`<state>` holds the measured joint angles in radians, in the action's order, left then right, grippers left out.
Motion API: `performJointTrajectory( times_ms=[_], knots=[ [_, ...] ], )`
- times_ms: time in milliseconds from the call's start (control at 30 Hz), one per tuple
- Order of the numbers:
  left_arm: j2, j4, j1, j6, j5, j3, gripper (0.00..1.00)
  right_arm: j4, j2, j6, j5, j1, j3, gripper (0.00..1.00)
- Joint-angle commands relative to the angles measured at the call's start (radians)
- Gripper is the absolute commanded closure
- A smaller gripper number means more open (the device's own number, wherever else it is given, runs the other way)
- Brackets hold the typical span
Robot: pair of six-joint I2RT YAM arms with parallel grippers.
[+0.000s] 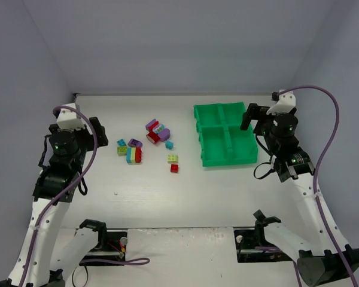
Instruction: Sort the legos into containers by color
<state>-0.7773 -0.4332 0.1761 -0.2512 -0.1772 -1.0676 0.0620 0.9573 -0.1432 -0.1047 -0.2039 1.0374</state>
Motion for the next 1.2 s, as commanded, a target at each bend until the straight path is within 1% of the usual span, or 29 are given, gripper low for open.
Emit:
performJointTrajectory(
  times_ms=[0, 67, 167, 200, 267, 333, 367, 467, 500, 533, 567, 600, 633, 667, 700, 733, 833, 900, 1033, 1167],
  knots=[
    [-0.022, 0.031, -0.006, -0.022, 0.022, -0.023, 0.16, -0.093, 0.003, 0.022, -0.062, -0.017, 0.000, 0.00],
    [-0.023, 0.033, -0.006, -0.029, 0.028, -0.020, 0.16, -0.085, 0.017, -0.013, -0.069, -0.017, 0.000, 0.00],
    [-0.016, 0.027, -0.006, -0.040, 0.028, -0.009, 0.16, -0.067, 0.058, -0.004, -0.018, -0.025, 0.015, 0.00],
    [-0.013, 0.018, -0.006, -0.043, 0.027, -0.006, 0.16, -0.030, 0.081, -0.009, -0.010, -0.034, 0.030, 0.00],
    [-0.013, 0.004, -0.006, -0.059, 0.028, -0.003, 0.16, 0.010, 0.142, -0.033, -0.032, -0.078, 0.075, 0.00],
    [-0.014, -0.004, -0.006, -0.082, 0.036, 0.003, 0.16, 0.016, 0.179, -0.039, -0.001, -0.110, 0.088, 0.00],
    [-0.014, -0.007, -0.006, -0.089, 0.038, 0.006, 0.16, 0.028, 0.217, -0.085, 0.000, -0.132, 0.104, 0.00],
    [-0.022, -0.030, -0.006, -0.115, 0.041, 0.009, 0.16, 0.032, 0.302, -0.154, -0.007, -0.221, 0.122, 0.00],
    [-0.027, -0.050, -0.006, -0.118, 0.041, 0.008, 0.16, 0.032, 0.325, -0.194, -0.024, -0.286, 0.127, 0.00],
    [-0.027, -0.061, -0.006, -0.123, 0.036, 0.009, 0.16, 0.032, 0.371, -0.214, -0.077, -0.322, 0.131, 0.00],
    [-0.025, -0.076, -0.006, -0.126, 0.032, 0.011, 0.16, 0.030, 0.394, -0.231, -0.101, -0.359, 0.142, 0.00],
    [-0.022, -0.082, -0.006, -0.126, 0.028, 0.014, 0.16, 0.030, 0.418, -0.267, -0.122, -0.423, 0.150, 0.00],
    [-0.019, -0.087, -0.006, -0.134, 0.015, 0.017, 0.16, 0.032, 0.443, -0.288, -0.141, -0.449, 0.156, 0.00],
    [-0.013, -0.097, -0.006, -0.137, 0.010, 0.026, 0.16, 0.032, 0.490, -0.309, -0.157, -0.471, 0.162, 0.02],
    [-0.007, -0.101, -0.006, -0.138, 0.010, 0.029, 0.16, 0.030, 0.512, -0.331, -0.164, -0.492, 0.174, 0.07],
    [-0.005, -0.114, -0.006, -0.138, 0.007, 0.031, 0.16, 0.030, 0.553, -0.385, -0.171, -0.529, 0.177, 0.18],
    [0.004, -0.130, -0.006, -0.141, 0.013, 0.038, 0.16, 0.029, 0.613, -0.471, -0.207, -0.593, 0.184, 0.24],
    [0.006, -0.144, -0.006, -0.143, 0.015, 0.043, 0.16, 0.030, 0.675, -0.505, -0.214, -0.614, 0.188, 0.24],
    [0.007, -0.165, -0.006, -0.146, 0.004, 0.051, 0.16, 0.076, 0.796, -0.599, -0.205, -0.637, 0.239, 0.18],
    [0.004, -0.171, -0.004, -0.143, -0.004, 0.054, 0.16, 0.107, 0.874, -0.636, -0.211, -0.654, 0.276, 0.18]
  ],
)
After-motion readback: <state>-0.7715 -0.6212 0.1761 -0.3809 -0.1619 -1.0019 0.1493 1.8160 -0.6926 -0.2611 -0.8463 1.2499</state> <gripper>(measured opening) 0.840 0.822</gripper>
